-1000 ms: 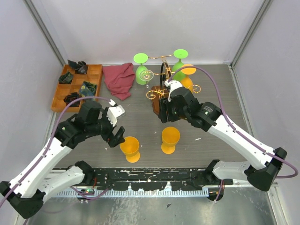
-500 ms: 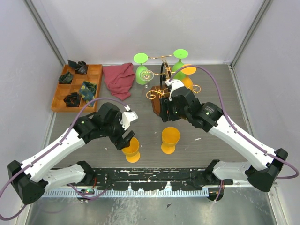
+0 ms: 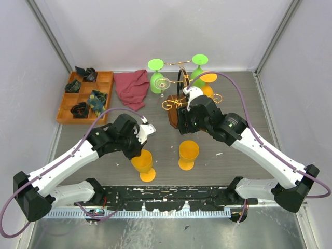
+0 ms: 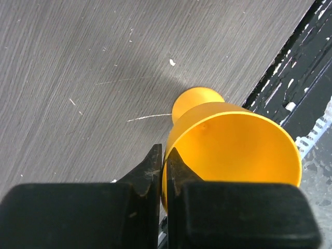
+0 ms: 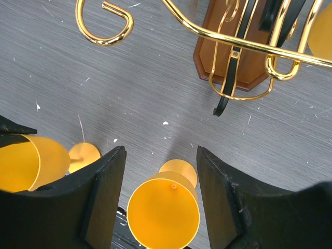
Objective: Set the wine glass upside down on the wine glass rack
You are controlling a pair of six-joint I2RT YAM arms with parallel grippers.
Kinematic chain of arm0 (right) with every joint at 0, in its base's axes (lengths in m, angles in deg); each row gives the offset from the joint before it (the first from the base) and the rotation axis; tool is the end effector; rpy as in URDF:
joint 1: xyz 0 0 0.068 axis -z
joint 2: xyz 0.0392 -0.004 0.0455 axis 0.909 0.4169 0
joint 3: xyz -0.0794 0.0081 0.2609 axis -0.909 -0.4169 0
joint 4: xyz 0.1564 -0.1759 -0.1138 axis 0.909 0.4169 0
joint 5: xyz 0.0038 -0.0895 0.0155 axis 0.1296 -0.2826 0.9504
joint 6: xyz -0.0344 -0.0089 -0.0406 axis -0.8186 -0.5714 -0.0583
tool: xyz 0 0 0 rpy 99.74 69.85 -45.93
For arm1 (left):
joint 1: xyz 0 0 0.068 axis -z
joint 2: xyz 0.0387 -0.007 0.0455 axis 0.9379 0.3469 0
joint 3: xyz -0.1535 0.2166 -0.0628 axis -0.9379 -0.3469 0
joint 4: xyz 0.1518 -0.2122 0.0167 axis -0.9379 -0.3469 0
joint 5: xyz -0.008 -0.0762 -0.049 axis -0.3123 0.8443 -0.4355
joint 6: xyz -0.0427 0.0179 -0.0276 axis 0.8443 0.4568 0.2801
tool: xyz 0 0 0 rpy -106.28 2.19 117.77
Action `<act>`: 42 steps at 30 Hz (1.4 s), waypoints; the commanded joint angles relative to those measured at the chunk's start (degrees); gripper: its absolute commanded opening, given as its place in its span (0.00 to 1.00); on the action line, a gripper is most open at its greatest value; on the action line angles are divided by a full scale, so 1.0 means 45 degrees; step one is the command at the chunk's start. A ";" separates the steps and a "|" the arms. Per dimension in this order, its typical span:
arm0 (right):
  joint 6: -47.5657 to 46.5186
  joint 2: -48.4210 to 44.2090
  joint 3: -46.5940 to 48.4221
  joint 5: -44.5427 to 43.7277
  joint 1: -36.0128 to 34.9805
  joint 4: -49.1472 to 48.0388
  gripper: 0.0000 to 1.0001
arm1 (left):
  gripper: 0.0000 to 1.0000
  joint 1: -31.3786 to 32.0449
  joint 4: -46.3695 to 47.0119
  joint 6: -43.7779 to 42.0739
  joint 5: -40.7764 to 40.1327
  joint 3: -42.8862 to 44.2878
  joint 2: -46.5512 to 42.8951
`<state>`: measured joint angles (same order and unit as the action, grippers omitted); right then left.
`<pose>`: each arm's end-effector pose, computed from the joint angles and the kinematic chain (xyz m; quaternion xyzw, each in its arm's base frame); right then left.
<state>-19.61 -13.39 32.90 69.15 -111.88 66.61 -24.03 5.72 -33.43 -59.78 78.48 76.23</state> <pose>0.1719 0.1725 0.3742 -0.1834 0.8789 0.1649 0.4084 0.1409 -0.1551 0.2837 0.4622 0.8323 -0.1871 0.2421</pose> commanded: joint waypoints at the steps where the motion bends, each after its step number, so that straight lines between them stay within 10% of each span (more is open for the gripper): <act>1: -0.0349 -0.0150 0.0652 -0.0240 -0.0073 -0.0610 0.62 | 0.07 0.0053 0.0234 0.0026 -0.0281 0.0425 -0.0243; 10: -0.0889 0.0109 0.0938 -0.0171 -0.0072 -0.0691 0.62 | 0.00 0.0065 0.0053 0.0346 -0.1329 0.1117 -0.0930; 23: -0.1105 0.1245 0.2476 -0.0133 -0.0055 -0.2374 0.63 | 0.00 0.0056 0.0778 0.0021 -0.7560 0.3921 -0.3449; 31: -0.1415 0.1973 0.4331 -0.0072 -0.0035 -0.3176 0.94 | 0.00 0.0055 0.4110 -0.2812 -0.8945 0.5042 -0.2999; 42: -0.1214 0.2449 0.5473 -0.0379 0.0023 -0.4223 1.00 | 0.00 0.0053 0.8729 -0.5668 -0.9234 0.5687 -0.1677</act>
<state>-25.49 -2.09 54.19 69.35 -111.86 52.88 -23.90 31.75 -52.23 -100.01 102.87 68.07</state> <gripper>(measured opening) 0.999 0.014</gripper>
